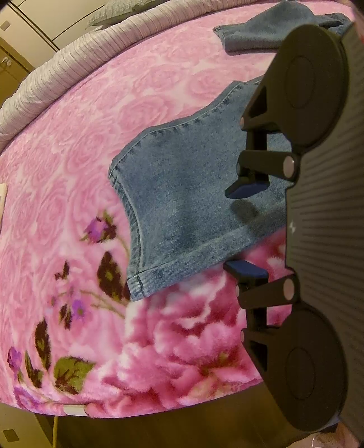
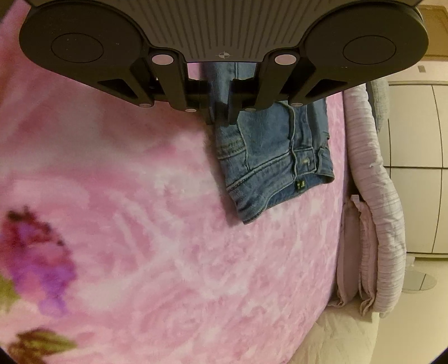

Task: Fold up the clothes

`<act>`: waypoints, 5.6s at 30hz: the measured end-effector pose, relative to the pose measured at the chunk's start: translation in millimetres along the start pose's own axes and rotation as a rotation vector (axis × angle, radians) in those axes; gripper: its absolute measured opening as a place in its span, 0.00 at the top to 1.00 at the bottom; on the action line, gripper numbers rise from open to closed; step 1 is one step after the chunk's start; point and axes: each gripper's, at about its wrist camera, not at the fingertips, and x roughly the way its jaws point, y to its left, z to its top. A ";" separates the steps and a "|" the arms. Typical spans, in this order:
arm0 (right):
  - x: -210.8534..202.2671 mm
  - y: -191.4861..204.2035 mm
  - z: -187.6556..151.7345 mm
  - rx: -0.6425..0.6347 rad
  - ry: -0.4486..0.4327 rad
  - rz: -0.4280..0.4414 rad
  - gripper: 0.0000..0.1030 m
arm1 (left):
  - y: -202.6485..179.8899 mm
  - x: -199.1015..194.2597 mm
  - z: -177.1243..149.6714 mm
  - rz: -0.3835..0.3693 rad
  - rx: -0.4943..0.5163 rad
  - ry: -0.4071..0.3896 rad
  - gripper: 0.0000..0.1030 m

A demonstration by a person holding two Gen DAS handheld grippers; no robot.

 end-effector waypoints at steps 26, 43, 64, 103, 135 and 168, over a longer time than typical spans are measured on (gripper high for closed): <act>-74.6 2.3 -25.8 -0.149 -0.145 -0.333 0.97 | 22.2 -18.4 43.1 -0.266 -0.043 -0.076 0.78; -48.2 64.6 -95.2 -0.341 -0.130 -0.311 0.50 | 5.2 -14.3 50.3 -0.074 0.441 -0.172 0.94; -11.6 83.5 -128.5 -0.788 0.029 -0.553 0.49 | -40.4 -7.6 -8.3 0.053 0.435 0.053 0.80; 156.2 188.5 -374.1 -1.005 0.401 0.119 0.50 | -215.1 88.4 44.0 -0.347 0.668 0.316 0.75; 102.9 168.1 -208.3 -0.684 0.165 -0.319 0.85 | -285.3 25.9 -185.1 -0.481 1.554 0.064 0.67; 78.8 158.7 -129.2 -0.621 0.133 -0.294 0.85 | -478.7 -35.5 -42.6 -0.493 1.069 -0.136 0.86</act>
